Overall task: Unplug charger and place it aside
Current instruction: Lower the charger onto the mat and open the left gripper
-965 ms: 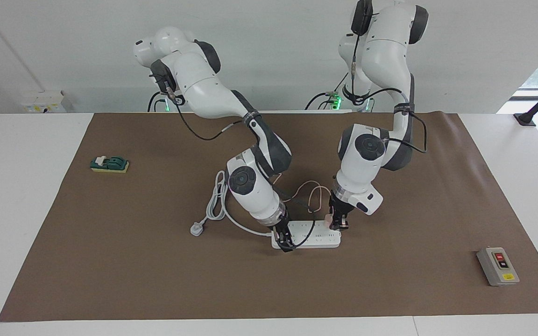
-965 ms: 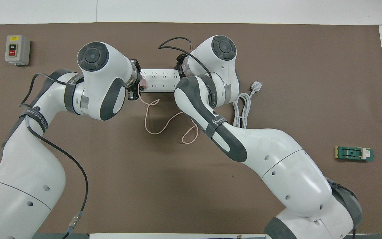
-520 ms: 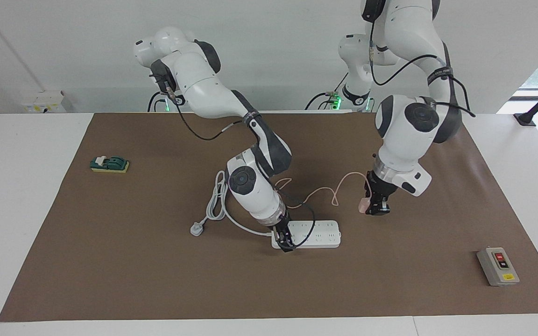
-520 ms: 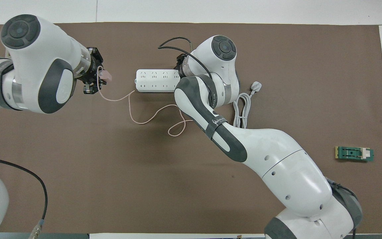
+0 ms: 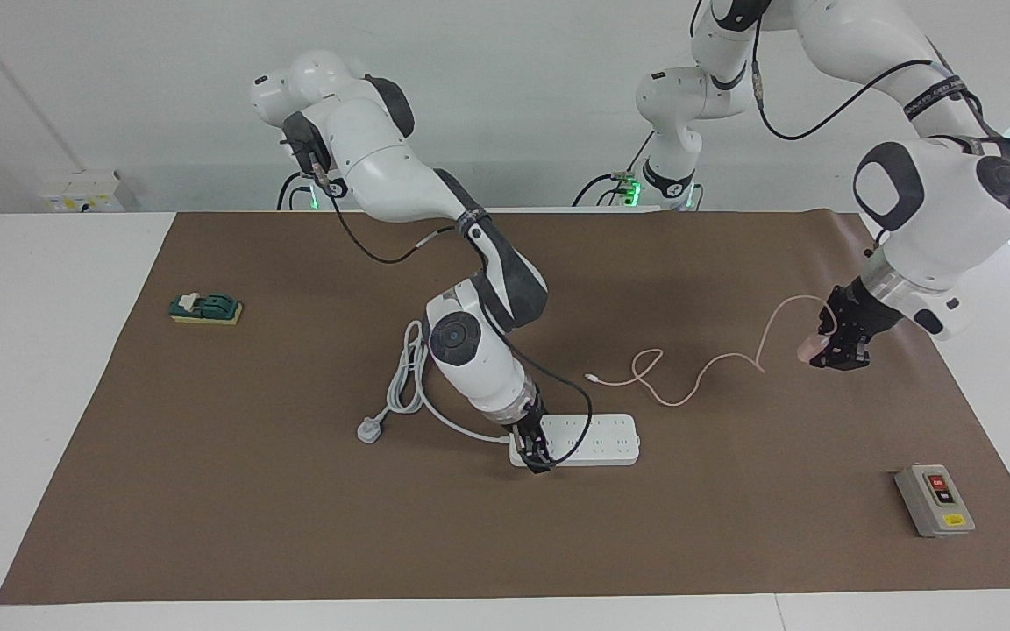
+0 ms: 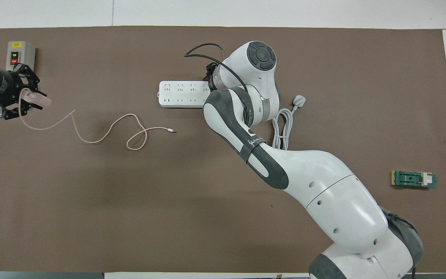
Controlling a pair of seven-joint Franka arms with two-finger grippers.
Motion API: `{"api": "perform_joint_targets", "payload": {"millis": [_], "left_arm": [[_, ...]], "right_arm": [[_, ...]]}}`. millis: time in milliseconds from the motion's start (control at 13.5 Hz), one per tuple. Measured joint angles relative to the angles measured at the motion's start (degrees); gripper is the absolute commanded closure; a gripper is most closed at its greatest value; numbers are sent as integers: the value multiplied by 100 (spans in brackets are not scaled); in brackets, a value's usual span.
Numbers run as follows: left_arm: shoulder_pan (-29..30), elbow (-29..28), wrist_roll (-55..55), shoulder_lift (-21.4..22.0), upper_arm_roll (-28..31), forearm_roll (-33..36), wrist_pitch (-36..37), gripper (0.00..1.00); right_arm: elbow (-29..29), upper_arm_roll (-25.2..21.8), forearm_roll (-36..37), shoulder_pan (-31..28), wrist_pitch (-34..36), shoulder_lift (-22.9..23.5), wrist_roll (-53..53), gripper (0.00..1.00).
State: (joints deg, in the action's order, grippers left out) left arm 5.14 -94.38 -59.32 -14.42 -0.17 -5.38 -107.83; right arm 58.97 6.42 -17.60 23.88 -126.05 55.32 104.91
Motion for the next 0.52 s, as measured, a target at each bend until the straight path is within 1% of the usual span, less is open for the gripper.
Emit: {"api": "perform_joint_targets", "payload": {"millis": [149,223,297,371,520], "left_arm": [[198,-313,683,92,-2,-26,-56,100],[197,-529,810,159,-15,-27,-190,89],[185,-780,854,237,-60,-27,-385,17],[165,-1008,868,311,-109,-27,-551,0],[37,-1245,877,421,-141,-27,-646,0]], "right_arm": [[-5,-1,0,-25,229,-158,0,0],[-6,-8,0,-43,408,-273,0,0],[-4,-20,0,-72,618,-403,0,0],[1,-32,0,-122,829,-540,0,0],[75,-41,0,-275,1126,-825,-40,0]]}}
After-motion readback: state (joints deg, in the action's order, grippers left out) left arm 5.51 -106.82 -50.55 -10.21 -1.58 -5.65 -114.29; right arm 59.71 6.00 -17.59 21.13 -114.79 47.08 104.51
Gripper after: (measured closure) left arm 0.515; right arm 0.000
